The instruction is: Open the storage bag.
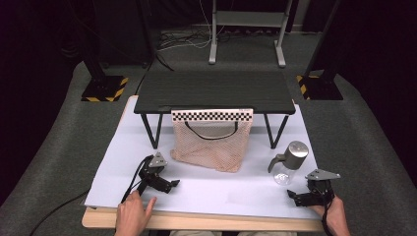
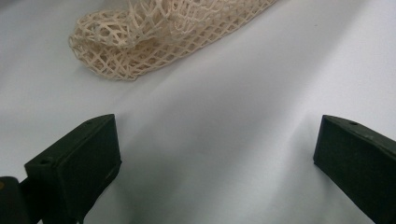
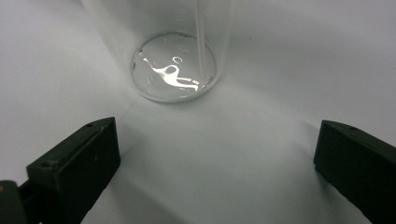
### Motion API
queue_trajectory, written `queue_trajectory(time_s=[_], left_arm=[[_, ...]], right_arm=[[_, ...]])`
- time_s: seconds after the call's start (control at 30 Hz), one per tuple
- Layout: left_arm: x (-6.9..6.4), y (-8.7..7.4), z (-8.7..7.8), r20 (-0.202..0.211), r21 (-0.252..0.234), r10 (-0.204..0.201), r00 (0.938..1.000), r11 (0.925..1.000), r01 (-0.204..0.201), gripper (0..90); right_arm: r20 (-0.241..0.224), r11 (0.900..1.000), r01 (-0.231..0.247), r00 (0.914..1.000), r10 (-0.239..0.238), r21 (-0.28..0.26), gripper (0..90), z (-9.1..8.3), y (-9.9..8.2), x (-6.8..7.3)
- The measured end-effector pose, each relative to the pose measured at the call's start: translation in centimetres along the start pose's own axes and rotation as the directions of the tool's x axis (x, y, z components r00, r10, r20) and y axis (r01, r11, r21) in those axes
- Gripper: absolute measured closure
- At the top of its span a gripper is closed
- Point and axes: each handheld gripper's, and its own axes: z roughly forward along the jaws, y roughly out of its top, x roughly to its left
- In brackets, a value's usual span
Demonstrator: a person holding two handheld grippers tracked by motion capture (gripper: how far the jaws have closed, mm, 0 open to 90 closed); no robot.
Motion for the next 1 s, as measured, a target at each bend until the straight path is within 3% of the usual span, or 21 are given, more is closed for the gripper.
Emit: queue_trajectory(time_s=[1.0], left_arm=[[0.04, 0.04, -0.01, 0.003, 0.002, -0.002, 1.0000, 1.0000, 0.002, 0.1]], right_arm=[[-0.001, 1.0000, 0.000, 1.0000, 0.000, -0.001, 0.0, 0.03, 0.00, -0.01]])
